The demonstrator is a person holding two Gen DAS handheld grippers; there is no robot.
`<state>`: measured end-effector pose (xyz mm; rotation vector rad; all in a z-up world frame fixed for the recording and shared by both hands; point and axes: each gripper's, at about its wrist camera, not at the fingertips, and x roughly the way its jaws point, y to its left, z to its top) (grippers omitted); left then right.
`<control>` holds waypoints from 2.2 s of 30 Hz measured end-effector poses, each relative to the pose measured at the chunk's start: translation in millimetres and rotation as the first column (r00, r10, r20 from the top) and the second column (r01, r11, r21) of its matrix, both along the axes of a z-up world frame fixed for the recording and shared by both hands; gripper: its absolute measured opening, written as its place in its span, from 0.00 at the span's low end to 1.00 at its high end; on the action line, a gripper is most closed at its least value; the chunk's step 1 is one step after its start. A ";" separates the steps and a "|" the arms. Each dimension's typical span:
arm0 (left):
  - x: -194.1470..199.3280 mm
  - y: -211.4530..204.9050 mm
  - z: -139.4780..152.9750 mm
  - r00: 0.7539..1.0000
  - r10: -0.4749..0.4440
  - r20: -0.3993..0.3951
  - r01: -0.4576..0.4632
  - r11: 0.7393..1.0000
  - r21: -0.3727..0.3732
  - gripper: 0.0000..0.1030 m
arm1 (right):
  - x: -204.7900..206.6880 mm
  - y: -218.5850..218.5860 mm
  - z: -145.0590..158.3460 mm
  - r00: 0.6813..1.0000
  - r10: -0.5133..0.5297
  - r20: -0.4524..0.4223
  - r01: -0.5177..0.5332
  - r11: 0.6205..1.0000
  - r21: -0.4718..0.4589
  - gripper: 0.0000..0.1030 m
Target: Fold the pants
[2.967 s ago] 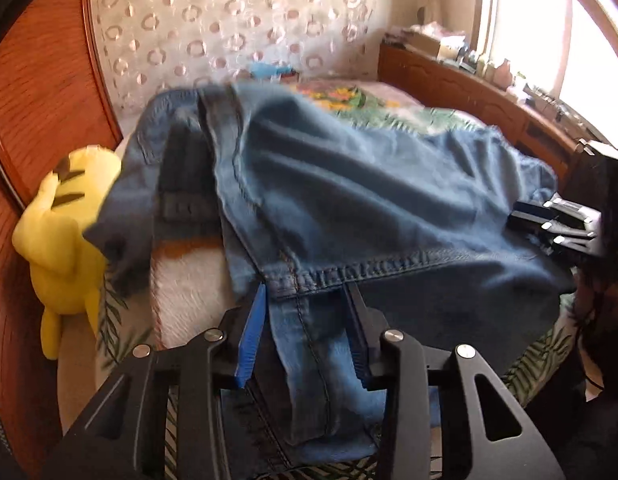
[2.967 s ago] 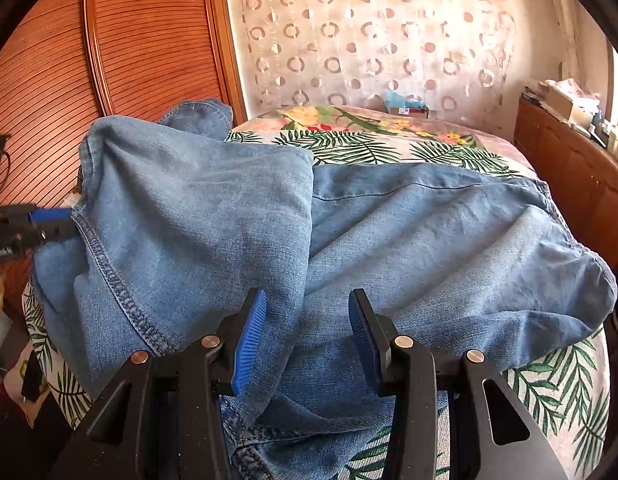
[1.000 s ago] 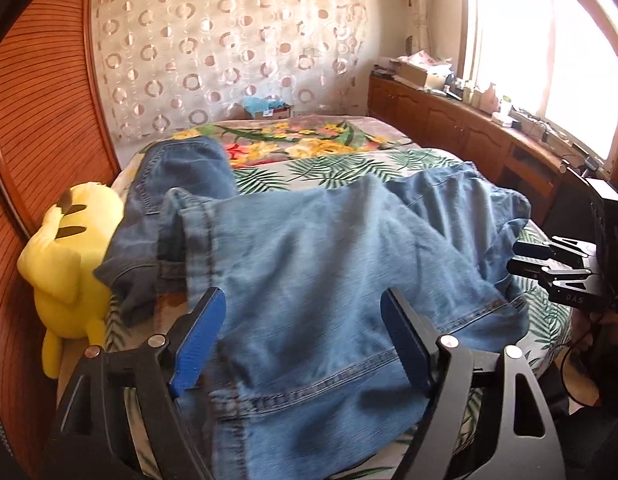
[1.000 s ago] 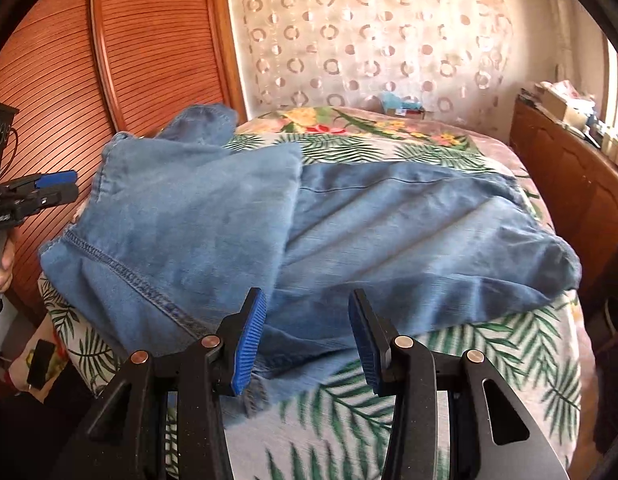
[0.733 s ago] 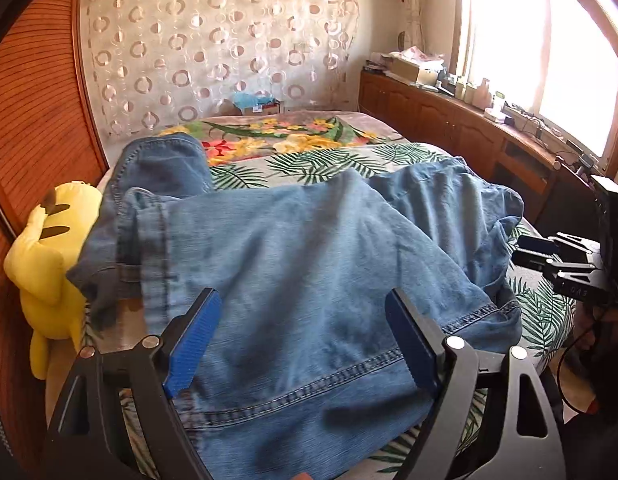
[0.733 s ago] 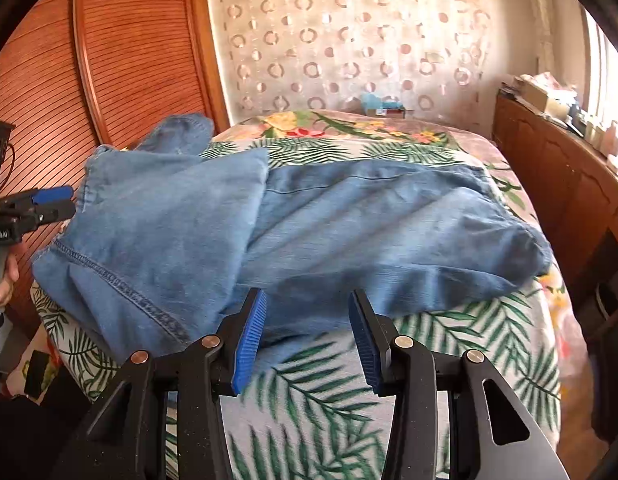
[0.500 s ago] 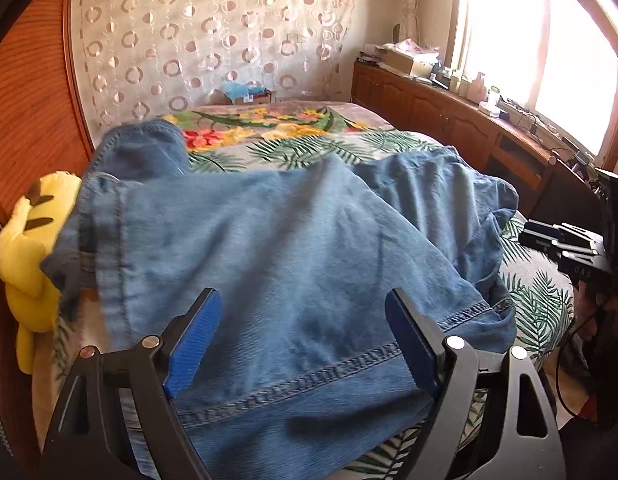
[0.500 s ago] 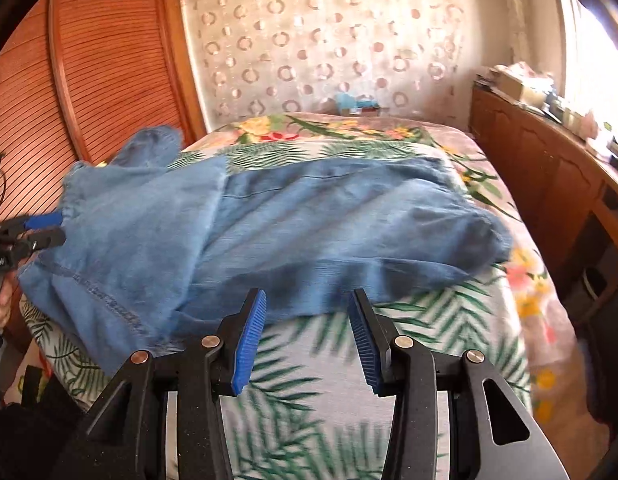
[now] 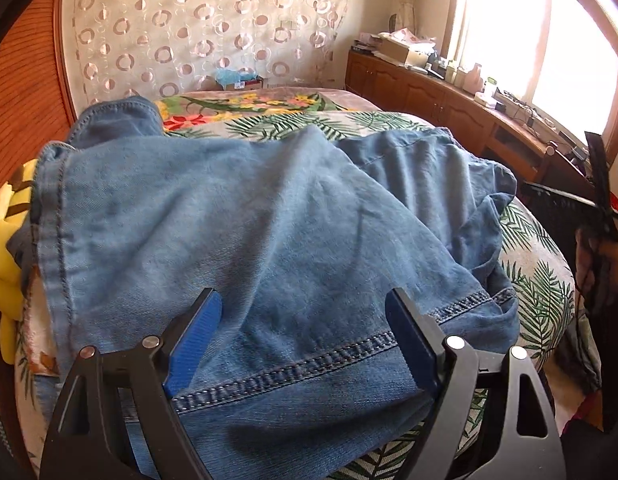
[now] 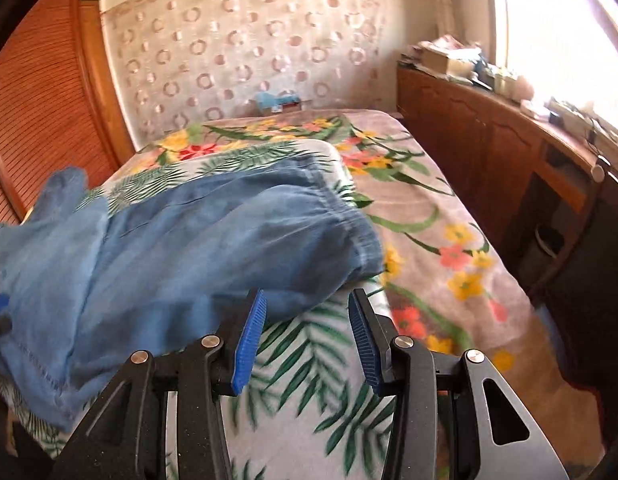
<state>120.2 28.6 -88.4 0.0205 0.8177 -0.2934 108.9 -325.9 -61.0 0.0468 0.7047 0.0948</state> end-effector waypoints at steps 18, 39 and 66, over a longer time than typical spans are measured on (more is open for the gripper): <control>-2.6 -9.1 -21.1 0.999 0.019 0.050 -0.021 0.998 0.055 0.82 | 57.3 -19.0 -7.5 0.991 -0.066 -0.115 0.080 0.989 0.128 0.35; -27.3 26.3 9.8 0.996 0.051 0.078 -0.048 0.998 -0.039 0.82 | -9.0 123.9 114.2 0.903 0.400 0.158 -0.420 0.899 0.126 0.05; 25.0 -26.7 16.0 0.993 -0.073 0.089 0.073 0.997 -0.004 0.82 | 10.0 140.1 49.7 0.942 0.334 -0.022 -0.333 0.942 0.046 0.41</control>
